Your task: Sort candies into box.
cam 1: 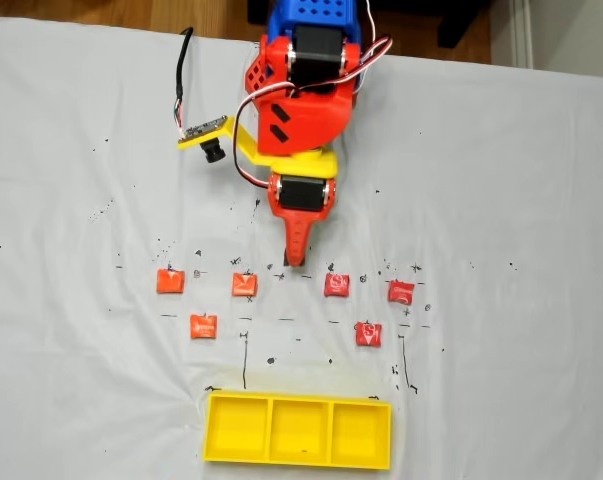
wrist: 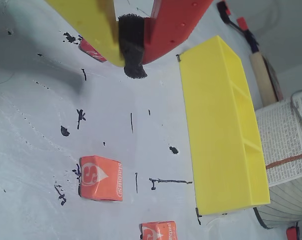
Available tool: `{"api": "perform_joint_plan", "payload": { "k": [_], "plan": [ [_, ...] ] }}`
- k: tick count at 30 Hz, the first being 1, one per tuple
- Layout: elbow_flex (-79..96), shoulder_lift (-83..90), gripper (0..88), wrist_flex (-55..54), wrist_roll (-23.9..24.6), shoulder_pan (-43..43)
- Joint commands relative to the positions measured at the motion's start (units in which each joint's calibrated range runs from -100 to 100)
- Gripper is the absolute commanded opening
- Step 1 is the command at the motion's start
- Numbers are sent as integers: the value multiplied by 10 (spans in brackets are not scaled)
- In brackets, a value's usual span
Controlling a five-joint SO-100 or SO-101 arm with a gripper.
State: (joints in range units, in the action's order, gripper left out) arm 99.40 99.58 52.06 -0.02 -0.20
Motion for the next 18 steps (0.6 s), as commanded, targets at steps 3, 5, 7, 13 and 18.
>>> {"api": "perform_joint_plan", "payload": {
  "k": [3, 5, 7, 13, 18],
  "plan": [
    [-7, -5, 1, -6, 0, -2],
    [-7, -5, 1, -6, 0, -2],
    [-7, -5, 1, -6, -1, -2],
    [-8, -5, 1, -5, -18, 24],
    [-8, -5, 1, -5, -17, 23]
  ]
}}
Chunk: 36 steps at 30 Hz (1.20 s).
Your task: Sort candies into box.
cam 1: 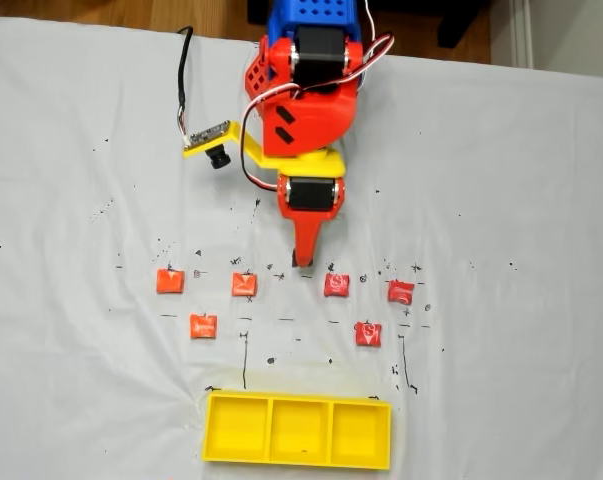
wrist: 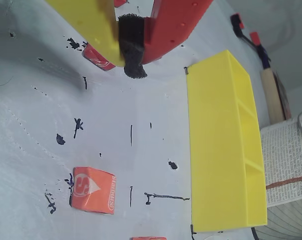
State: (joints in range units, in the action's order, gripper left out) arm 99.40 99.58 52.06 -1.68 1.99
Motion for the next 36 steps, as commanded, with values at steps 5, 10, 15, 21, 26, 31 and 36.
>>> {"api": "perform_joint_plan", "payload": {
  "k": [5, 10, 15, 21, 26, 31, 36],
  "plan": [
    [-18, -4, 1, 6, 3, 1],
    [-100, -4, 0, 75, 0, -4],
    [-185, -38, 0, 137, -3, 10],
    [-370, -257, 0, 148, 9, 33],
    [-526, -418, 0, 172, 17, 53],
    [-577, -444, 0, 208, 30, 89],
    [-587, -446, 0, 199, 39, 113]
  ]
}}
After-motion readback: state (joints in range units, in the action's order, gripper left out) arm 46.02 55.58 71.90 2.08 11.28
